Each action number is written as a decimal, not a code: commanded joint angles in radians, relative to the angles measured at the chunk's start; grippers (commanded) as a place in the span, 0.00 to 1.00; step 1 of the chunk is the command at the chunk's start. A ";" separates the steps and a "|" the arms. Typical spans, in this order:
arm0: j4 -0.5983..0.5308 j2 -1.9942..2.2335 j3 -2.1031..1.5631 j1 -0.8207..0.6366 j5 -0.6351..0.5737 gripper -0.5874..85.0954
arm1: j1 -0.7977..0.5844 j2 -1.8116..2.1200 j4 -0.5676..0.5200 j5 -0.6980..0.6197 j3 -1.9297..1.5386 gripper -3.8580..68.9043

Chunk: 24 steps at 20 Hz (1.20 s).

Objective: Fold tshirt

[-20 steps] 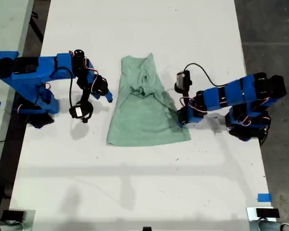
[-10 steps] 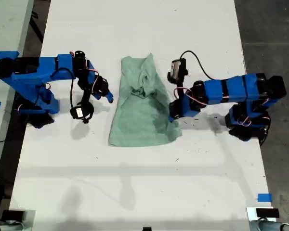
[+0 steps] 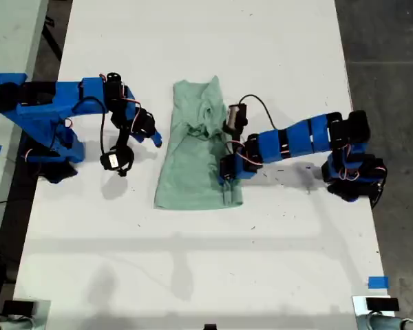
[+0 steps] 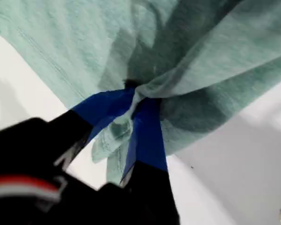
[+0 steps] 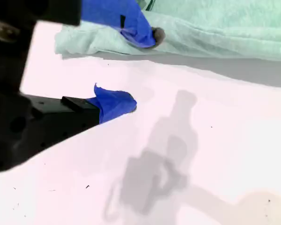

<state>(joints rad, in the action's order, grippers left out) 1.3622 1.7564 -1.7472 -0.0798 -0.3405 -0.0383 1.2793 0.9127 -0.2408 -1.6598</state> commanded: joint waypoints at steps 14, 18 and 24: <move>0.041 -0.008 0.156 0.107 0.080 0.20 | -0.009 0.555 0.543 0.031 0.020 0.58; 0.031 -0.109 0.284 0.172 0.109 0.20 | -0.026 0.690 0.543 0.043 -0.112 0.58; -0.147 -0.272 0.209 0.210 0.155 0.22 | -0.031 0.756 0.518 0.046 -0.184 0.57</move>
<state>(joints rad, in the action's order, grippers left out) 1.2916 1.5002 -1.5278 0.1058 -0.2056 -0.0614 1.9819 1.4481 -0.1979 -1.8500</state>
